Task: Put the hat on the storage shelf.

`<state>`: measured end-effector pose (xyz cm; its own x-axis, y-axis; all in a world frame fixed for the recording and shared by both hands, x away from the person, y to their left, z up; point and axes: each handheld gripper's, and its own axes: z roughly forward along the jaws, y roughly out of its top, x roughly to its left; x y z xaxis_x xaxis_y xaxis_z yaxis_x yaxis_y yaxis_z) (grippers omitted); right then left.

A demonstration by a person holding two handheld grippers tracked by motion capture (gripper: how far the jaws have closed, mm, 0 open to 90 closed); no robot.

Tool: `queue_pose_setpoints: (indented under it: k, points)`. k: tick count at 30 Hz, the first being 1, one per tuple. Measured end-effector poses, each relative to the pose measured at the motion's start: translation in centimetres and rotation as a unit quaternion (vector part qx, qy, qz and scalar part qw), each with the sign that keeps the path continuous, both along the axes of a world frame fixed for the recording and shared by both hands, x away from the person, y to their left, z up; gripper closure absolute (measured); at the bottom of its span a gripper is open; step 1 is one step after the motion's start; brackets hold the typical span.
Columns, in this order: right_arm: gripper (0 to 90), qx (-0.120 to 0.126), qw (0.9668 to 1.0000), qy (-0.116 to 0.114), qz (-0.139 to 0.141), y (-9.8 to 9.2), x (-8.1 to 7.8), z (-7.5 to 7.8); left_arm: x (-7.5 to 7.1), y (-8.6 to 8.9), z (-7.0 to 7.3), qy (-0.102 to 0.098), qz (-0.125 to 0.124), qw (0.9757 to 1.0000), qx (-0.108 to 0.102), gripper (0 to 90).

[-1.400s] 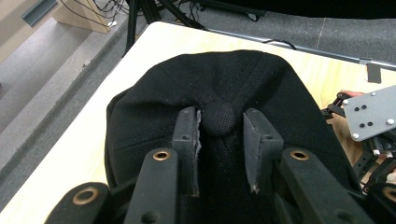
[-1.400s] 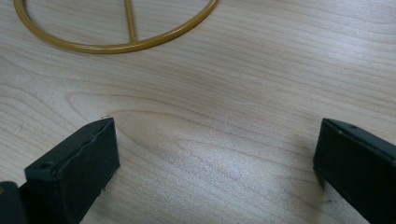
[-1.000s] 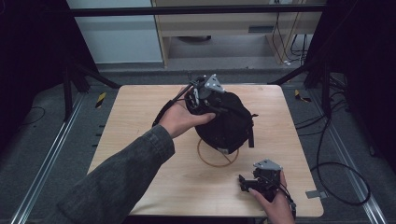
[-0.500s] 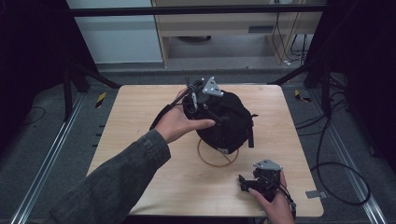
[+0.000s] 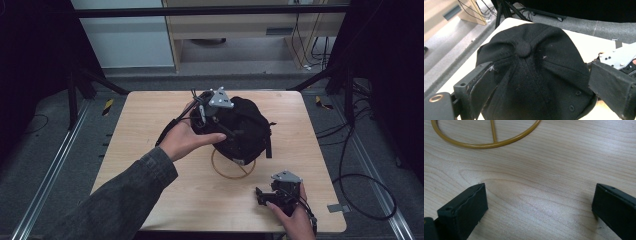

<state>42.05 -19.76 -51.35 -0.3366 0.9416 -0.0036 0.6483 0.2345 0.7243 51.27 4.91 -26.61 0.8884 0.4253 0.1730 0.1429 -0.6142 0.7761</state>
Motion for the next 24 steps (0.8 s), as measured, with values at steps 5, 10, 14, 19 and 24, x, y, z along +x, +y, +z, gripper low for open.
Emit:
queue_pose_setpoints:
  k: [5, 10, 14, 19, 24]
  points:
    - [0.4, 0.0, 1.0, 0.001, 0.0, 0.0, 0.0, 0.0, -0.8, 0.9, 0.0, 0.0, 0.009, 0.9996, -0.026, 6.9]
    - [0.4, 0.001, 1.0, 0.001, -0.001, 0.0, 0.0, 0.0, -1.3, 1.6, -0.3, 0.009, 0.007, 0.9993, -0.035, 6.8]
    - [0.4, 0.001, 1.0, 0.001, -0.001, 0.0, 0.0, 0.0, -1.6, 2.1, -0.3, 0.011, 0.009, 0.9991, -0.039, 6.4]
    - [0.4, 0.001, 1.0, 0.001, -0.001, 0.0, 0.0, 0.0, -1.9, 2.7, -0.4, 0.013, 0.012, 0.9986, -0.049, 6.0]
    - [0.4, 0.003, 1.0, 0.003, -0.002, 0.0, 0.0, 0.0, -2.6, 3.6, -0.8, 0.015, 0.012, 0.9987, -0.047, 5.7]
